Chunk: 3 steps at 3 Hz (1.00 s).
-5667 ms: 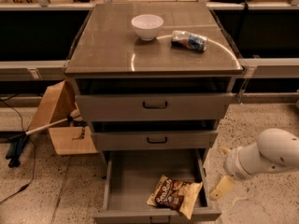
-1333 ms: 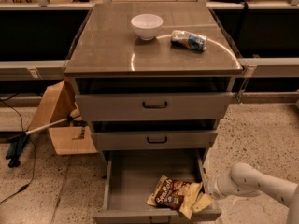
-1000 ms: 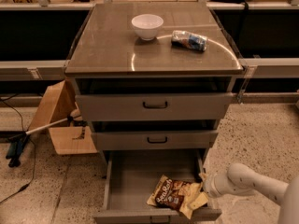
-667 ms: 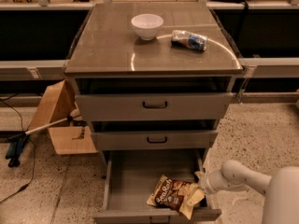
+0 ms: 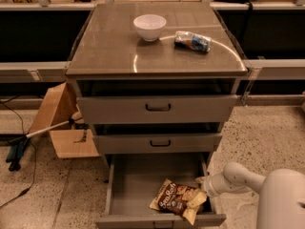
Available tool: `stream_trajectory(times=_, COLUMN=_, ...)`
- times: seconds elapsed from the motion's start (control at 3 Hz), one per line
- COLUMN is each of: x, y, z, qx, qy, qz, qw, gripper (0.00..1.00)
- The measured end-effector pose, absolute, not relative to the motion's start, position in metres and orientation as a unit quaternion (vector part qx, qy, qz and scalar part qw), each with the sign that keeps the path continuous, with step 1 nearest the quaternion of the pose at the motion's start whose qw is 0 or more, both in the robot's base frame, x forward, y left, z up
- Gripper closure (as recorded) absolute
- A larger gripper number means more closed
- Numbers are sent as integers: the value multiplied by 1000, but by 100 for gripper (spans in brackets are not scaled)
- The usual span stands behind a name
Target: Pick brown chip bag from bottom drawer and place on counter
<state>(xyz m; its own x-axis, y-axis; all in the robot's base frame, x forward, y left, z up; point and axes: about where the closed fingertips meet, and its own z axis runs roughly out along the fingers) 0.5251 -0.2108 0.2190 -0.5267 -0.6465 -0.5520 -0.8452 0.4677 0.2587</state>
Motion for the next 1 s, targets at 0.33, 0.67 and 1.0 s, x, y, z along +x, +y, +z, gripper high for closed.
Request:
stream_trajectory(times=0.33, x=525, y=-211, z=219, qx=-447, qy=835, qz=258, qw=193, gripper=42)
stream_trajectory(times=0.67, x=525, y=-211, z=219, qx=-447, qy=835, qz=258, qw=193, gripper=65)
stream_trajectory(times=1.0, x=525, y=-211, z=219, qx=-447, qy=835, qz=258, qw=192, gripper=89)
